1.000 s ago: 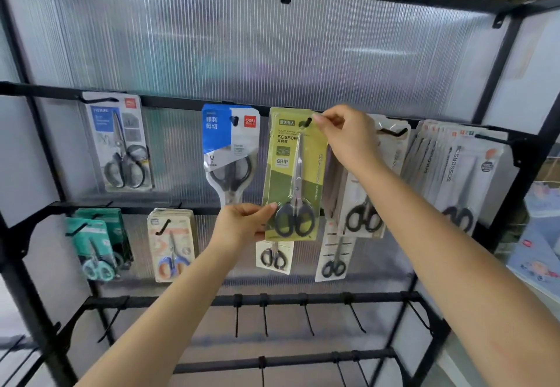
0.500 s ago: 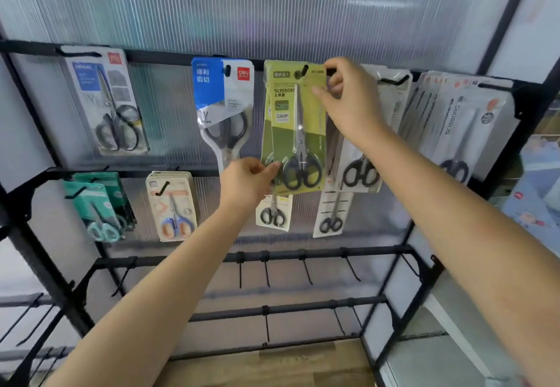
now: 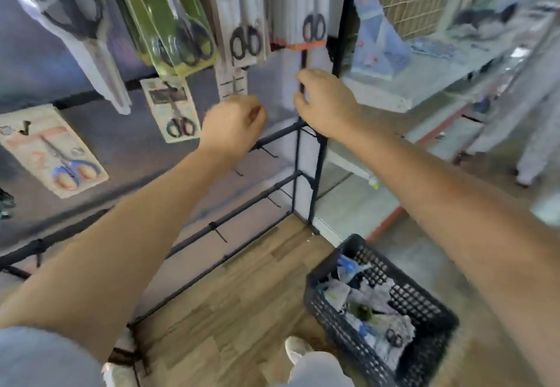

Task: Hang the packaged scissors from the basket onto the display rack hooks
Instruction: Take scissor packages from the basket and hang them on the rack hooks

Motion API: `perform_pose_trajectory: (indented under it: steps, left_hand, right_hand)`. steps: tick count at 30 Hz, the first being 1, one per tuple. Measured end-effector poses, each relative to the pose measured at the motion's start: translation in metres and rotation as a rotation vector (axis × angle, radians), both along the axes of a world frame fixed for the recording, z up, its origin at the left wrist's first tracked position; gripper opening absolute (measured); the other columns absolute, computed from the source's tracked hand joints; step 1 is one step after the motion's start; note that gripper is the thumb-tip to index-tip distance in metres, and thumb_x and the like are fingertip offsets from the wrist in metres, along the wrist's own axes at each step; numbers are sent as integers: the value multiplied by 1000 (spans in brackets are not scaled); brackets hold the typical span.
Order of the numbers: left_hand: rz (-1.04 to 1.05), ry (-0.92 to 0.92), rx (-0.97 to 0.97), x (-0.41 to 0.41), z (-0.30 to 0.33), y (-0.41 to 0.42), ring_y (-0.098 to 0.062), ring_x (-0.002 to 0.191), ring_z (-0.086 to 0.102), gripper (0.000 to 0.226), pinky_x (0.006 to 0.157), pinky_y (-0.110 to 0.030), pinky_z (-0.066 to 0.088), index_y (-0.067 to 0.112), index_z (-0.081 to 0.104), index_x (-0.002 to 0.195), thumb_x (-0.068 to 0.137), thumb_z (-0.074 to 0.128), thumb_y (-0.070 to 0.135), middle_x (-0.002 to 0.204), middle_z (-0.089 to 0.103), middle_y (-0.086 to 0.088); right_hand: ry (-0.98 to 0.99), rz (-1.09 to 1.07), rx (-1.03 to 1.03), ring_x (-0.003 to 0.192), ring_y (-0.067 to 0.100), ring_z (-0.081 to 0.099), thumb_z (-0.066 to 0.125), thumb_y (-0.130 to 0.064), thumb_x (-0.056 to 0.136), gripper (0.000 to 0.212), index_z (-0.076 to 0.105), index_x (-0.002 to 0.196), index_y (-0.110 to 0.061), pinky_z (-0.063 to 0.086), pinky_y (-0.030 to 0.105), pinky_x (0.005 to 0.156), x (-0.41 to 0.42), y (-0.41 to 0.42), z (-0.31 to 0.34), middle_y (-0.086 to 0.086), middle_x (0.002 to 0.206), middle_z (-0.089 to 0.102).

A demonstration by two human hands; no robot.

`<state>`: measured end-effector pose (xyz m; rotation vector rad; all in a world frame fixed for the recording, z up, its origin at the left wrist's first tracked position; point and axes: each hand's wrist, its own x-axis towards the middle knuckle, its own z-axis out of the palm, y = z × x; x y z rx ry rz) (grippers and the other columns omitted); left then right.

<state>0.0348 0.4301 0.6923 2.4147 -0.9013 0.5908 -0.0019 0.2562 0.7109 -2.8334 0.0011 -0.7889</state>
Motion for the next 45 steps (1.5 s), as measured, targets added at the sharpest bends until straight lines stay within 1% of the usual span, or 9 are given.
perform_pose_trajectory:
  steps: [4, 9, 14, 18, 21, 26, 29, 38, 45]
  left_hand:
    - [-200, 171, 118, -39, -35, -70, -35, 101, 54, 27, 74, -36, 39, 1, 59, 102, 94, 47, 24, 109, 59, -19]
    - [-473, 325, 313, -103, -97, -140, -29, 127, 40, 43, 99, -35, 34, 3, 46, 133, 96, 47, 26, 136, 47, -17]
    - [-622, 405, 467, -146, -144, -190, -30, 128, 39, 43, 102, -40, 35, 0, 43, 134, 98, 42, 24, 139, 43, -18]
    - [-638, 513, 567, -157, -185, -224, -33, 120, 45, 37, 97, -43, 38, -3, 49, 123, 98, 42, 24, 129, 49, -20]
    - [-609, 568, 620, -159, -218, -249, -34, 107, 51, 25, 84, -38, 40, 0, 52, 106, 96, 44, 21, 114, 55, -19]
    - [-502, 678, 677, -163, -274, -269, -35, 98, 55, 28, 69, -36, 35, 0, 54, 114, 96, 46, 20, 105, 60, -20]
    - [-425, 791, 730, -161, -324, -270, -39, 96, 57, 18, 69, -39, 39, 1, 51, 92, 93, 47, 19, 99, 59, -22]
    - [-343, 1001, 1036, -155, -488, -247, -27, 117, 52, 38, 91, -38, 45, 8, 46, 130, 97, 43, 26, 128, 54, -12]
    - [-317, 1030, 1071, -145, -616, -255, -28, 118, 49, 34, 92, -38, 42, 8, 49, 126, 97, 44, 25, 129, 52, -11]
  right_hand:
    - [140, -247, 41, 113, 35, 51, 41, -17, 96, 35, 49, 125, -1, 41, 39, 90, -82, -34, -51, 19, 125, 53]
    - [265, -512, 162, 114, 35, 50, 41, -22, 98, 40, 43, 133, -2, 41, 40, 89, -190, -78, -105, 17, 130, 49]
    - [415, -684, 310, 109, 33, 50, 39, -16, 97, 27, 49, 115, 1, 40, 37, 83, -253, -122, -152, 18, 117, 52]
    - [485, -780, 406, 110, 36, 52, 40, -18, 97, 33, 48, 124, -1, 45, 43, 89, -272, -152, -197, 19, 123, 52]
    - [555, -831, 501, 112, 36, 50, 39, -23, 98, 37, 45, 128, -3, 43, 44, 91, -278, -175, -236, 18, 125, 51]
    - [689, -791, 584, 82, 24, 48, 38, -18, 98, 22, 51, 108, -3, 36, 30, 65, -287, -210, -306, 13, 103, 52]
    - [767, -790, 655, 92, 30, 55, 38, -18, 98, 23, 52, 109, -4, 37, 31, 66, -292, -221, -355, 15, 109, 55]
    - [1043, -770, 760, 106, 28, 53, 38, -19, 97, 26, 50, 117, -7, 44, 36, 84, -298, -194, -513, 10, 118, 52]
    - [1168, -771, 811, 114, 28, 50, 39, -18, 97, 33, 43, 128, -7, 42, 34, 86, -292, -177, -648, 12, 126, 48]
